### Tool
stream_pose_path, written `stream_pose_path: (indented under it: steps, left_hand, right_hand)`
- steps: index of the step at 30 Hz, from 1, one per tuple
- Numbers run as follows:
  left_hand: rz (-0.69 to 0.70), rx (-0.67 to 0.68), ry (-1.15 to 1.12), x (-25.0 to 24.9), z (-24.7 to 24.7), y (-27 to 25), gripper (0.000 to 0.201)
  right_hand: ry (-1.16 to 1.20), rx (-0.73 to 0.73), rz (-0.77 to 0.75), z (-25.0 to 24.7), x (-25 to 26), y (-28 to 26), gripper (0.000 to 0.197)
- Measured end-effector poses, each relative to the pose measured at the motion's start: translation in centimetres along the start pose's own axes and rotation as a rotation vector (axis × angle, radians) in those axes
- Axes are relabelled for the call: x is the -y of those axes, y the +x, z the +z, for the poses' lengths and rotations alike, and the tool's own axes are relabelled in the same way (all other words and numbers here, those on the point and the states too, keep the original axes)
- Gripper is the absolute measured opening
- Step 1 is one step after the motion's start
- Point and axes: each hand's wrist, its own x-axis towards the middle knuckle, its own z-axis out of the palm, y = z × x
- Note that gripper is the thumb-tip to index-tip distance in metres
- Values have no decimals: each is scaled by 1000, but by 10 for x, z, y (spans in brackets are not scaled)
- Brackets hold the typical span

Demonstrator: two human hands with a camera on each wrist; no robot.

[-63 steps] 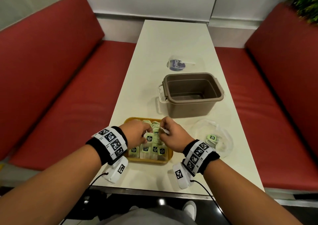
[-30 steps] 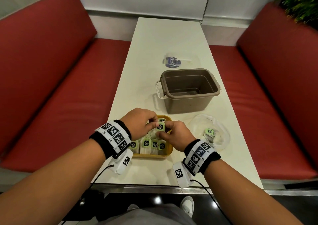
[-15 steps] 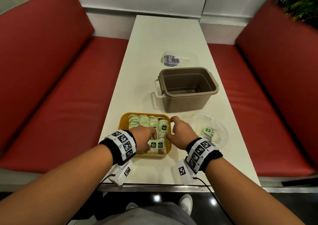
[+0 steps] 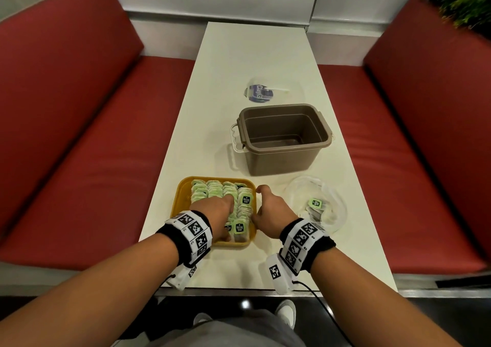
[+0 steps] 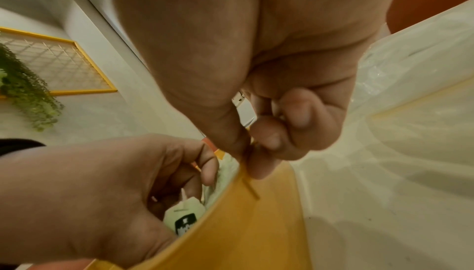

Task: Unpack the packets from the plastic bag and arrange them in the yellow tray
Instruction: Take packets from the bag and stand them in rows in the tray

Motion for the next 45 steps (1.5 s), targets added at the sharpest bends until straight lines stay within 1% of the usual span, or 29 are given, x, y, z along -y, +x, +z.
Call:
stream_pose_path:
  steps: [3,5,6,8,10,11,13,16,18,20,22,24,28,30,34,35,37,39,41,43,45]
  left_hand:
    - [-7,-18,29,-6,-7,-1,69]
    - [-13,-20,10,-11,-19,1,70]
    - [-10,-36,-8,-17,-26,3,67]
    - [22,-106,-58,-31,-39,11,53]
    - [100,-191,-109,-54,-50,21,36]
    - [141,-214,-128,-68,-53,28,30]
    - [205,-218,-157,-96,-57,40,21]
    - [247,-183,-163,-137,-52,64,17]
    - [230,-128,-111,-159,-43,80,20]
    - [174,-59,-54,-179,-32,97,23]
    - [93,-1,-36,-194,-25,111,29]
    - [12,34,-53,-203,-19,122,37]
    - [-92,6,-111,-207,-12,136,40]
    - [-107,-14,-123,-206,-11,139,36]
    - [-121,-100,-224,-200,-17,137,22]
    - [-118,-116,-239,-197,-18,135,19]
    - [-93,-134,-256,-191,-18,132,13]
    - [-31,-162,-274,-185,-18,128,17]
    - [70,-193,-297,-183,-21,122,18]
    - [166,-240,-340,-183,-26,116,14]
    - [203,-309,-418,-184,-31,111,9]
  right_hand:
    - [-11,1,-13,-2,-6,2,64]
    - [9,-25,-28,-11,-13,1,61]
    - [26,-43,-36,-19,-17,1,55]
    - [43,-76,-43,-38,-27,-1,40]
    - [10,-134,-35,-59,-43,0,33]
    - [-24,-161,-23,-69,-54,1,33]
    - [-110,-177,22,-85,-76,3,33]
    - [-242,-124,114,-105,-113,2,39]
    - [-321,-81,131,-112,-132,0,47]
    - [-361,-38,118,-116,-146,-3,55]
    - [-362,-6,91,-118,-156,-4,63]
    - [-311,4,70,-117,-165,-2,68]
    - [-193,-6,28,-112,-183,3,73]
    - [-170,-22,0,-112,-189,5,72]
    - [-114,16,-24,-121,-193,4,83]
    - [-104,26,-27,-123,-193,5,82]
    - [-87,34,-34,-128,-191,6,74]
    - [-77,22,-58,-134,-188,8,64]
    - [-63,4,-119,-140,-183,10,54]
    - [-43,9,-198,-144,-179,12,38]
    - [-12,40,-224,-145,-177,13,16]
